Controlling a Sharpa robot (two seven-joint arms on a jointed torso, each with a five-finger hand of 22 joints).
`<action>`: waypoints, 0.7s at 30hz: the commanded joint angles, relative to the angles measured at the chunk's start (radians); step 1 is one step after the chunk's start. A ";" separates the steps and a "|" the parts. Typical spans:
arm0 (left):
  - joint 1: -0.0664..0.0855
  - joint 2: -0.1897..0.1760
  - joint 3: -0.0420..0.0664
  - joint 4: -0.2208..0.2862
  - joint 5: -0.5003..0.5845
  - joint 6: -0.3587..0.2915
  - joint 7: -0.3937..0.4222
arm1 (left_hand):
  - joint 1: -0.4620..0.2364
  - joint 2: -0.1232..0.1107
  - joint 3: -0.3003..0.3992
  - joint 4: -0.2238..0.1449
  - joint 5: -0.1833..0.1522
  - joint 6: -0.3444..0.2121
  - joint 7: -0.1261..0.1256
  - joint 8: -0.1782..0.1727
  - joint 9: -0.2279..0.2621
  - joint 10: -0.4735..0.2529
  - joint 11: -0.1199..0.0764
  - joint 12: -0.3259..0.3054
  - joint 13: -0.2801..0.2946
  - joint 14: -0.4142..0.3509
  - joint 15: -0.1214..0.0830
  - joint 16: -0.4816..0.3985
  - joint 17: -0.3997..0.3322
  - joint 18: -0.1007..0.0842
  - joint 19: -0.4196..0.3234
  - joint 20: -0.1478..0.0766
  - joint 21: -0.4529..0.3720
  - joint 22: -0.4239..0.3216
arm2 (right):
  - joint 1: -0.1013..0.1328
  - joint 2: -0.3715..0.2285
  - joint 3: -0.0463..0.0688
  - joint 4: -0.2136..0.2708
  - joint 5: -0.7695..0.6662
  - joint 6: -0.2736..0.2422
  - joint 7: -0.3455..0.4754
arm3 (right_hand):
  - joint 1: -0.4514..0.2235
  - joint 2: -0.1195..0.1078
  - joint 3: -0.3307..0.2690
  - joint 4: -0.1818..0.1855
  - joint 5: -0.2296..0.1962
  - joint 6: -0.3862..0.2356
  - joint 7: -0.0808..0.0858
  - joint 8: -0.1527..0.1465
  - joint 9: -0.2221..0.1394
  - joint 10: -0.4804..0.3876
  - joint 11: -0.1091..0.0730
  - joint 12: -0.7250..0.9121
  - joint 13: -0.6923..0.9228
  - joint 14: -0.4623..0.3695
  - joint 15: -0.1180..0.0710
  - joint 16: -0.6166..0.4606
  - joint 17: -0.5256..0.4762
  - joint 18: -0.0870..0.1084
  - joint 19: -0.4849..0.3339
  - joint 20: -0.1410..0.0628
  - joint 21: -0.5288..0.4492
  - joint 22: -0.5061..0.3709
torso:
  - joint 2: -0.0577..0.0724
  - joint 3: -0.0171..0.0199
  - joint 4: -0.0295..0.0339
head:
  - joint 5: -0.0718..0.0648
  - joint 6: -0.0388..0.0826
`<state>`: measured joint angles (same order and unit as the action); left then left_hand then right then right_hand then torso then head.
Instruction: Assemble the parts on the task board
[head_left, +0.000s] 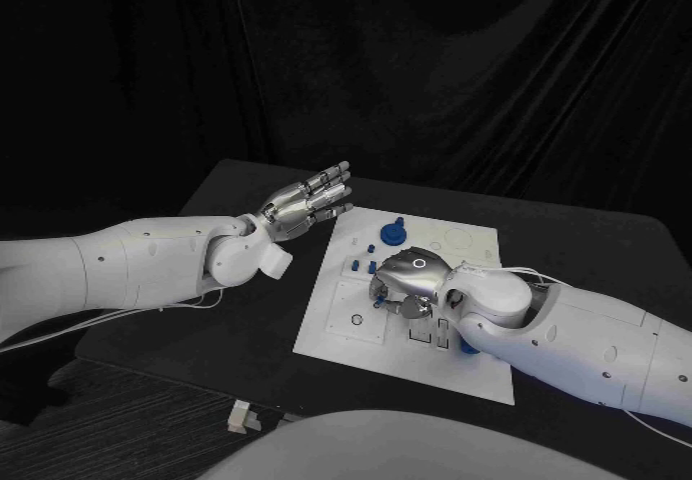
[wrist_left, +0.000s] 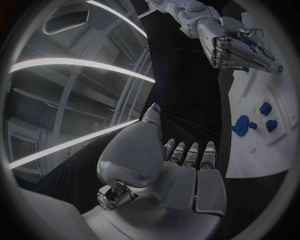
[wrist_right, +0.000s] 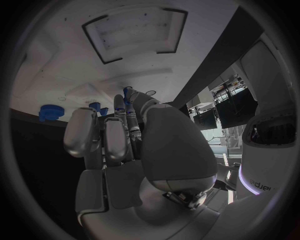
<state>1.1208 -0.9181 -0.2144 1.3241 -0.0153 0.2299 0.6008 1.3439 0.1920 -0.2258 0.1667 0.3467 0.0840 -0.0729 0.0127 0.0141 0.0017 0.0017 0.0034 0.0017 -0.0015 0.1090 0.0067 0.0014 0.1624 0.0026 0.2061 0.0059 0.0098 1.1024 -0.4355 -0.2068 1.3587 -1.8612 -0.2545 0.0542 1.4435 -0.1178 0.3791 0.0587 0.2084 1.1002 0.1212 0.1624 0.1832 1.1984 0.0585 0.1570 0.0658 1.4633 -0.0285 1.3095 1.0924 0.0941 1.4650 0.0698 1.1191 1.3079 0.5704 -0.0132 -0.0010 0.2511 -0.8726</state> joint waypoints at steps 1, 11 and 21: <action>-0.001 0.003 0.001 0.000 0.007 0.016 0.005 | -0.001 0.007 0.002 -0.007 0.004 -0.003 0.007 0.004 0.002 -0.002 0.005 -0.003 -0.002 0.001 0.006 -0.007 -0.001 0.004 0.000 0.004 -0.003 0.000 | -0.004 0.001 0.000 0.003 -0.009 0.007 -0.018 | -0.002 -0.006 0.005 -0.002 0.005 -0.004 0.000 -0.002 0.002 0.006 0.001 -0.002 0.002 0.022 0.006 0.000 0.000 -0.010 0.000 0.008 -0.004 0.150 | 0.000 0.0000 -0.0006 | 0.000 0.000; -0.003 0.005 0.001 -0.006 0.007 0.021 0.000 | 0.000 0.009 0.002 -0.008 0.006 -0.002 0.008 0.004 0.002 -0.002 0.005 -0.003 -0.002 0.001 0.007 -0.007 -0.001 0.004 0.000 0.005 -0.003 0.001 | -0.007 -0.001 0.000 0.005 -0.009 0.005 -0.018 | -0.001 -0.005 0.006 -0.003 0.005 -0.004 0.000 -0.003 0.002 0.008 0.001 -0.002 0.002 0.021 0.006 0.000 -0.001 -0.009 0.000 0.008 -0.005 0.150 | 0.001 0.0000 0.0002 | 0.002 0.000; -0.005 0.008 0.001 -0.012 0.007 0.025 -0.006 | 0.000 0.009 0.002 -0.008 0.006 -0.003 0.008 0.004 0.002 -0.002 0.005 -0.003 -0.002 0.001 0.008 -0.007 -0.001 0.004 0.000 0.005 -0.003 0.001 | -0.008 -0.005 0.000 0.011 -0.009 -0.015 -0.015 | -0.001 -0.002 0.008 -0.003 0.006 -0.002 -0.001 -0.003 0.003 0.011 0.000 -0.001 0.003 0.021 0.005 0.000 0.000 -0.009 -0.001 0.008 -0.005 0.150 | 0.000 0.0000 0.0001 | 0.005 0.000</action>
<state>1.1177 -0.9124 -0.2144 1.3120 -0.0153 0.2395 0.5895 1.3439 0.1920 -0.2229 0.1639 0.3466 0.0804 -0.0693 0.0127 0.0149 0.0016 0.0017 0.0034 0.0011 -0.0014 0.1090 0.0067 0.0017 0.1625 0.0025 0.2060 0.0059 0.0098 1.0984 -0.4390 -0.2070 1.3665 -1.8612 -0.2576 0.0541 1.4435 -0.1178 0.3818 0.0560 0.2083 1.1000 0.1211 0.1594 0.1842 1.2055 0.0582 0.1575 0.0678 1.4633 -0.0286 1.3095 1.0925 0.0941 1.4650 0.0698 1.1191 1.3076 0.5708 -0.0132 -0.0009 0.2549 -0.8726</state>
